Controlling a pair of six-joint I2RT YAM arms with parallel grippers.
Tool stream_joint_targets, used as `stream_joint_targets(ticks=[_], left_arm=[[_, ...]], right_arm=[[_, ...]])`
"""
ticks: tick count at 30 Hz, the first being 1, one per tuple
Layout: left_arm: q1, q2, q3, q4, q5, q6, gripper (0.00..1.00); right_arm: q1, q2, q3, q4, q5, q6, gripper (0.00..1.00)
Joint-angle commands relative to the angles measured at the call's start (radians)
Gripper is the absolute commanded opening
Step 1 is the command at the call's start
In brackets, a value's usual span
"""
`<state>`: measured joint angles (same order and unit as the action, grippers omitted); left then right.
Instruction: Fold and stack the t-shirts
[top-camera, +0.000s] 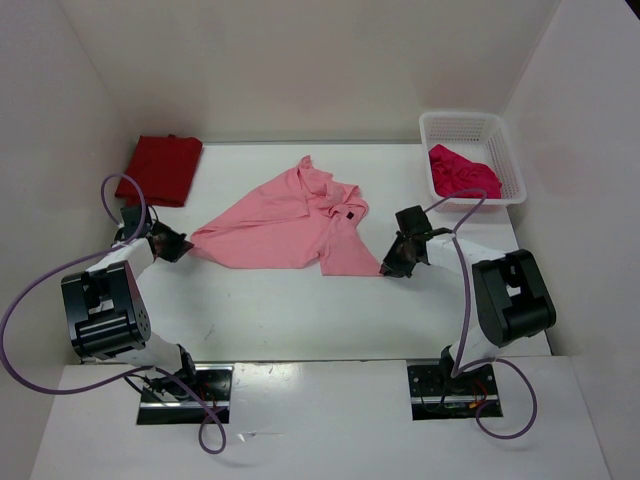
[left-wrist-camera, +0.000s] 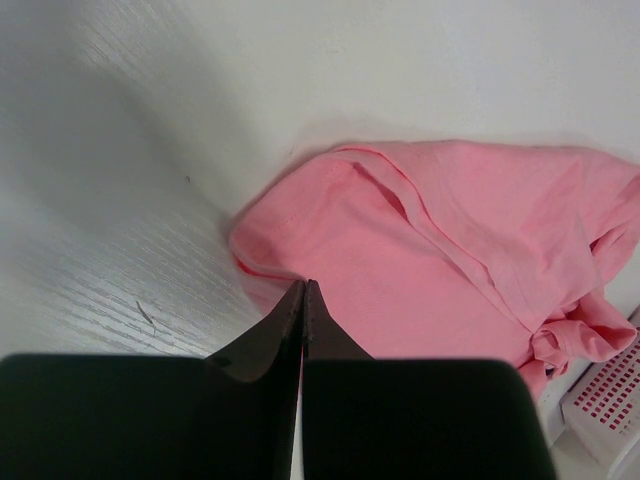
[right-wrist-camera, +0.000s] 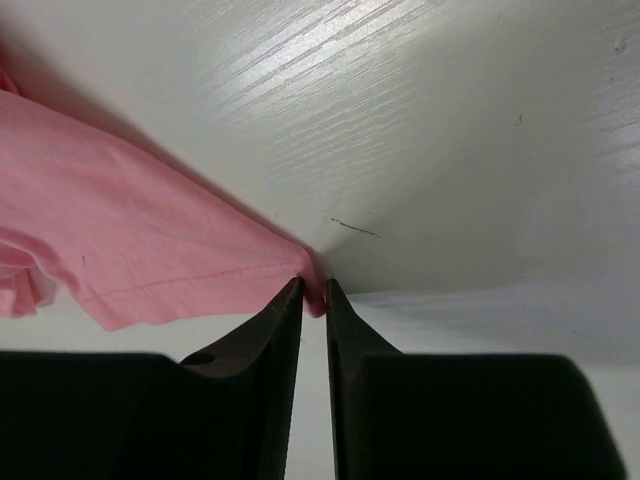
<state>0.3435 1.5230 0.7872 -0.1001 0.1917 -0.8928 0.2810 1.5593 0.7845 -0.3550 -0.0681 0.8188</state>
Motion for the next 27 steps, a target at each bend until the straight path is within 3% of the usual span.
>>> stream_joint_targets(ticks=[1, 6, 13, 18, 22, 26, 27], left_arm=[[0.002, 0.003, -0.006, 0.034, 0.006, 0.009, 0.00], [-0.021, 0.003, 0.003, 0.025, 0.015, 0.009, 0.00], [-0.191, -0.006, 0.208, -0.027, -0.024, -0.021, 0.00], [-0.300, -0.102, 0.501, -0.081, -0.034, -0.021, 0.00], [-0.301, -0.141, 0.745, -0.131, -0.006, -0.021, 0.00], [-0.192, -0.156, 0.981, -0.189, 0.071, -0.066, 0.00], [-0.167, -0.156, 1.035, -0.210, 0.058, -0.055, 0.00]], right_arm=[[-0.006, 0.002, -0.005, -0.010, 0.005, -0.018, 0.20], [-0.006, 0.021, 0.068, -0.001, -0.015, -0.038, 0.00], [-0.006, -0.198, 0.301, -0.162, 0.080, -0.102, 0.00], [-0.006, -0.298, 0.680, -0.355, 0.140, -0.165, 0.00], [-0.006, -0.283, 1.063, -0.459, 0.215, -0.216, 0.00], [-0.006, -0.217, 1.457, -0.544, 0.257, -0.267, 0.00], [-0.006, -0.179, 1.622, -0.559, 0.273, -0.276, 0.00]])
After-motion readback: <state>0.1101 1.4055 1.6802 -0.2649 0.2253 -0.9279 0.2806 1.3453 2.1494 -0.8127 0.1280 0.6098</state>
